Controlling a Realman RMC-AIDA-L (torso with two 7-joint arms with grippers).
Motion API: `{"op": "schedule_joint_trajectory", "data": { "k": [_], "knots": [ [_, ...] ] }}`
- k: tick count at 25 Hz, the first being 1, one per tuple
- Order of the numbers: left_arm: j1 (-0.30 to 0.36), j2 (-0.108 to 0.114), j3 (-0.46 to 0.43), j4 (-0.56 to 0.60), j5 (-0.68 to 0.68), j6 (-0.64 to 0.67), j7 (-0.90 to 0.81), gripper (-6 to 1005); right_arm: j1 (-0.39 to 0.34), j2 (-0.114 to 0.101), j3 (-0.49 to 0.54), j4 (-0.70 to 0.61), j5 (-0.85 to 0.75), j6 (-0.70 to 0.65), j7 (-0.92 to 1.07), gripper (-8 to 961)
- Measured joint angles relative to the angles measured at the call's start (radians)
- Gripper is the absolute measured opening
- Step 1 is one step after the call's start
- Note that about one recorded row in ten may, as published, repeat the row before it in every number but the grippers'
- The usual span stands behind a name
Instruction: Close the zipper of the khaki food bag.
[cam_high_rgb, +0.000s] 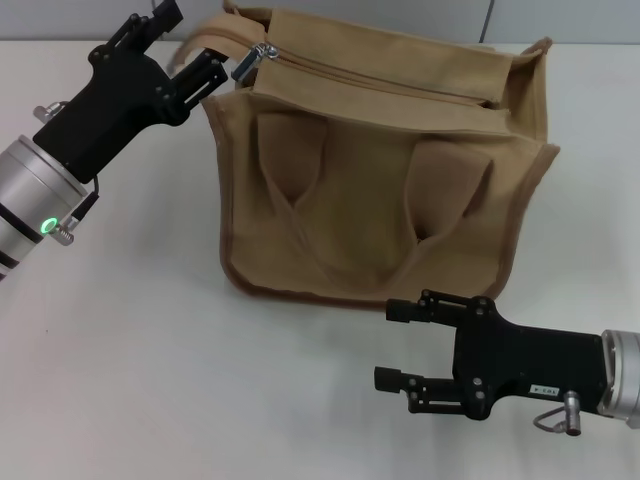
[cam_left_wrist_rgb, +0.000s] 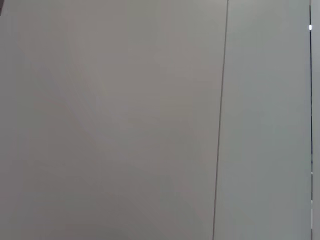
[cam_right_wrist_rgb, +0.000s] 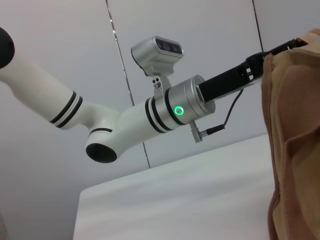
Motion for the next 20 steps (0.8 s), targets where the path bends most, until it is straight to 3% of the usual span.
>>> {"op": "schedule_joint_trajectory", "data": {
  "k": [17, 20],
  "knots": [
    [0.001, 0.0, -0.001, -0.043, -0.012, 0.033, 0.076, 707, 0.003, 0.0, 0.001, 0.0, 0.0, 0.0, 0.0, 768],
    [-0.001, 0.0, -0.001, -0.043, -0.019, 0.034, 0.078, 579, 0.002, 0.0, 0.001, 0.001, 0.0, 0.0, 0.0, 768]
  ]
}}
